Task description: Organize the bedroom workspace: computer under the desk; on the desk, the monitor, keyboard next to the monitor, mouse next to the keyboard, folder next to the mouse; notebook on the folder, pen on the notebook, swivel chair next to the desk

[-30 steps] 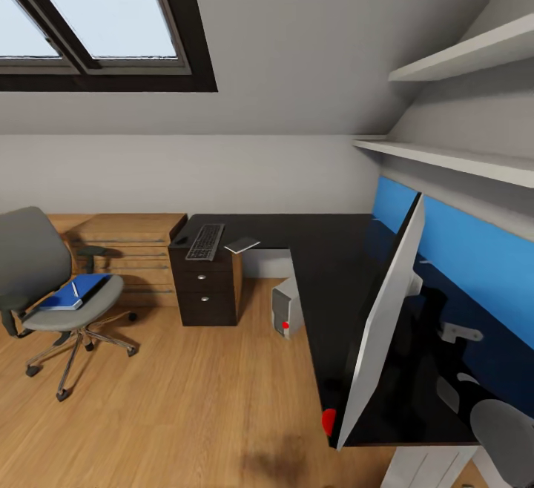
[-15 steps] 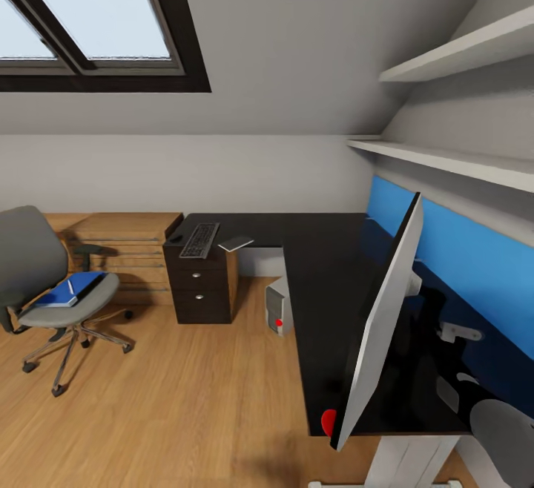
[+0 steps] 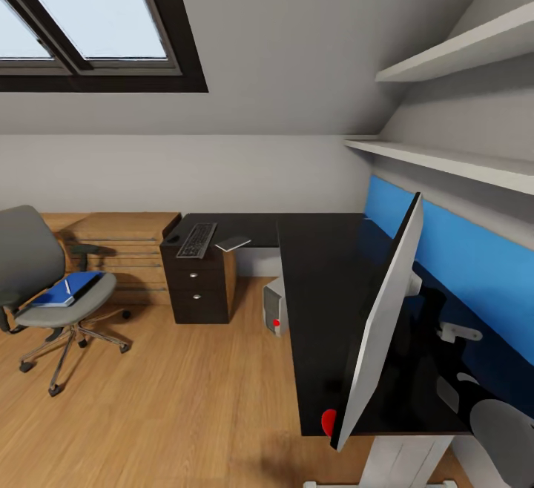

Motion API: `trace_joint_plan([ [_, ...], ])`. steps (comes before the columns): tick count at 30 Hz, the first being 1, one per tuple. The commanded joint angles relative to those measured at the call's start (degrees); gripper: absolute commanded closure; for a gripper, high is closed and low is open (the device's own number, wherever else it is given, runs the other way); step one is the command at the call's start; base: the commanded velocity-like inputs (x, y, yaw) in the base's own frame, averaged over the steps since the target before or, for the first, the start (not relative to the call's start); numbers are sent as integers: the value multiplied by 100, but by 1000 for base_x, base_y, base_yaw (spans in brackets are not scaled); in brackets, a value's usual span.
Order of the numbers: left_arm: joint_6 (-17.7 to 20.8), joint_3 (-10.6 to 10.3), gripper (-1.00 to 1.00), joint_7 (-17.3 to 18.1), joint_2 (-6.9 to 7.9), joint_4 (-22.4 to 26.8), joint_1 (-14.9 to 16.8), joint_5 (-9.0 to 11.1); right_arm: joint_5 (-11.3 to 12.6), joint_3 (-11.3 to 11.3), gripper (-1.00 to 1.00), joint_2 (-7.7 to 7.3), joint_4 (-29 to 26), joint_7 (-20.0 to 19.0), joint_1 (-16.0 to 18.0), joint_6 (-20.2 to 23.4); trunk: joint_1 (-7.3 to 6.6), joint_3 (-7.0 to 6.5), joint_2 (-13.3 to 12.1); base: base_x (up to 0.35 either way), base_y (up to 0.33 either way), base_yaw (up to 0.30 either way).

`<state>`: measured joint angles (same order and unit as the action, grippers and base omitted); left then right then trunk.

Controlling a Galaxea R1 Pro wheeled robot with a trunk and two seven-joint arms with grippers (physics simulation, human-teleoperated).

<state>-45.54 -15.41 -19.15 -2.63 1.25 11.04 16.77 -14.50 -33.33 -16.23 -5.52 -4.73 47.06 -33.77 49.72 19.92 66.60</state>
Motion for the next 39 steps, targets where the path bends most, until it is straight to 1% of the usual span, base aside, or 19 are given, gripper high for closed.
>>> trace_joint_plan([
  [1,-12,-50,-100,-23,-1,-2,3,37,62,169,100,-3,-2,-37,5,-14,0,7,4,0,0,0],
  [10,-15,-50,-100,-20,0,-2,3,37,62,169,100,-12,-2,-37,5,-14,0,7,4,0,-15,0],
  [24,-17,-50,-100,-18,3,-2,3,37,62,168,100,-12,-2,-37,5,-15,0,7,4,0,-168,0],
  [39,-17,-50,-100,-19,5,-2,3,37,62,168,100,-20,-7,-37,5,-15,0,7,4,0,-13,0],
])
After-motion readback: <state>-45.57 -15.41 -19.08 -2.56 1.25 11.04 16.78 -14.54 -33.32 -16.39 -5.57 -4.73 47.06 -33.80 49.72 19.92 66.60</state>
